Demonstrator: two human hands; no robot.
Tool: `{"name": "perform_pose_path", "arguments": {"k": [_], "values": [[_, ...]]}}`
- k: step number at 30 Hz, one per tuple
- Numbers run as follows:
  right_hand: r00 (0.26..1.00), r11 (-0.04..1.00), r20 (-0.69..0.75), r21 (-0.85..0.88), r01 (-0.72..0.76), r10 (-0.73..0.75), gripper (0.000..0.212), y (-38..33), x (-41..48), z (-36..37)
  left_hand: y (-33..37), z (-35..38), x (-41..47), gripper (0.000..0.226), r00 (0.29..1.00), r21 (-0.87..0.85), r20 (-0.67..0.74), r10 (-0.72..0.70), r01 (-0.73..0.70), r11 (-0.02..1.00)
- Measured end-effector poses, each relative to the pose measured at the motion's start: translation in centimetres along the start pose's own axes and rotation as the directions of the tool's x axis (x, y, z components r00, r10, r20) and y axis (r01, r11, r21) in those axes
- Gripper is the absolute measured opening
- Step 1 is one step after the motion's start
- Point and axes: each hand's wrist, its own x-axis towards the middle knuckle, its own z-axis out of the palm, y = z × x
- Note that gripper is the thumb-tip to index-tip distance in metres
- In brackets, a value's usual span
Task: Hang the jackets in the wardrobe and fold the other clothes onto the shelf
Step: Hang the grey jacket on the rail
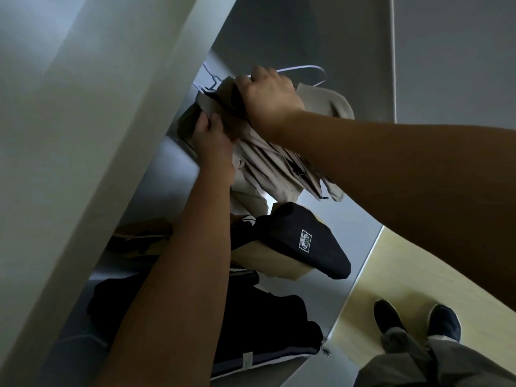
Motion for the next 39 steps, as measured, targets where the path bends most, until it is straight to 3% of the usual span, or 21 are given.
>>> {"name": "perform_pose_path", "arguments": {"k": [7, 11, 15, 18, 24, 28, 34, 39], "values": [[0.996, 0.996, 0.072, -0.074, 0.050, -0.045, 0.040, 1.1, 0.5, 1.0, -1.9, -0.1, 0.7, 0.035, 0.991, 0.131, 0.044, -0.128, 0.121, 0.984], [0.995, 0.995, 0.062, -0.063, 0.077, -0.073, 0.046, 1.8, 0.1, 1.1, -2.7, -0.3, 0.5, 0.022, 0.998, 0.237, 0.018, -0.059, 0.053, 0.970], [0.995, 0.984, -0.014, -0.153, 0.092, -0.095, 0.048, 2.7, -1.5, 1.5, -3.7, -1.0, 0.5, 0.029, 0.999, 0.444, -0.040, -0.016, 0.032, 0.896], [0.989, 0.968, -0.072, -0.225, 0.112, -0.131, 0.041, 3.0, -3.2, 1.8, -4.6, -1.0, -0.2, 0.021, 0.999, 0.595, 0.019, -0.033, 0.015, 0.803], [0.994, 0.958, -0.013, -0.266, 0.104, -0.112, 0.042, 3.9, -6.1, 2.5, -6.4, -0.8, -1.2, 0.016, 0.995, 0.714, 0.101, -0.002, -0.071, 0.697], [0.993, 0.975, 0.094, -0.203, 0.088, -0.071, 0.034, 5.0, -7.5, 3.0, -7.1, -0.6, -1.5, 0.022, 0.997, 0.654, 0.067, -0.037, -0.016, 0.756], [0.948, 0.995, 0.307, -0.081, -0.066, 0.088, 0.039, 7.3, -9.5, 3.7, -7.2, 1.1, -2.3, 0.049, 0.980, 0.362, -0.095, -0.172, 0.195, 0.911], [0.889, 0.981, 0.424, 0.013, -0.194, 0.171, 0.041, 9.0, -11.2, 4.4, -7.8, 3.3, -2.5, 0.061, 0.960, 0.170, -0.224, -0.167, 0.207, 0.963]]}}
